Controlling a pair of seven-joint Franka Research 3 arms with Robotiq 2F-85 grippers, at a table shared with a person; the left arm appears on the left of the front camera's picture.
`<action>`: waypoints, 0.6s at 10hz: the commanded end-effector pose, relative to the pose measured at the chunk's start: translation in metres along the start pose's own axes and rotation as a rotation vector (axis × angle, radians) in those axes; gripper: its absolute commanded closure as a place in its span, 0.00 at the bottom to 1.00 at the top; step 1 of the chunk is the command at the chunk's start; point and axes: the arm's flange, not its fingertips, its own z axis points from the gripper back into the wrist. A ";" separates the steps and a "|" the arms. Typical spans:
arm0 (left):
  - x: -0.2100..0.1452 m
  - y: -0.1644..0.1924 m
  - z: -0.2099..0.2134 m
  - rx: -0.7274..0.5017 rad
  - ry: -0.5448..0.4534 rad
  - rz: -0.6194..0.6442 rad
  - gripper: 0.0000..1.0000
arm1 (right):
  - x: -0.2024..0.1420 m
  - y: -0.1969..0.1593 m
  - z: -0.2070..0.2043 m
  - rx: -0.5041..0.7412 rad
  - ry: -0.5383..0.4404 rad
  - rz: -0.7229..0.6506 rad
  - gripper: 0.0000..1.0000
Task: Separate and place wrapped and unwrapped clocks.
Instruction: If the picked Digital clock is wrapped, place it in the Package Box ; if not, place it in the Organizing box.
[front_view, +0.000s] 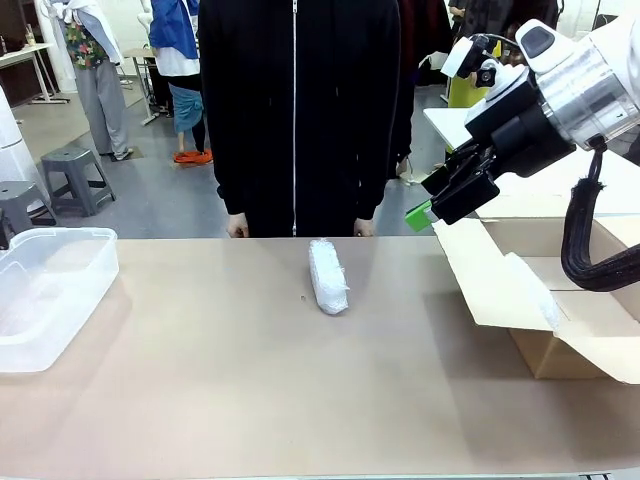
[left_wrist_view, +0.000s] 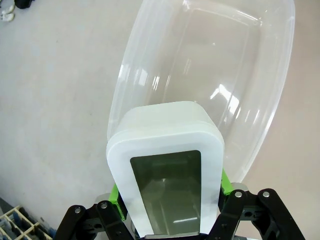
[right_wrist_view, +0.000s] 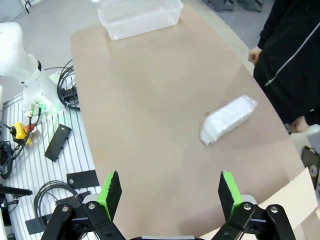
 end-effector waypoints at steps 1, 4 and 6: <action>-0.013 0.009 0.024 0.000 -0.039 0.014 0.21 | -0.001 0.000 -0.001 0.012 0.005 0.006 0.00; -0.005 0.005 0.015 -0.002 -0.025 0.010 0.21 | -0.001 0.000 -0.001 0.012 0.005 0.006 0.00; 0.020 -0.013 -0.003 0.036 -0.057 -0.137 0.21 | -0.001 0.000 -0.001 0.012 0.005 0.006 0.00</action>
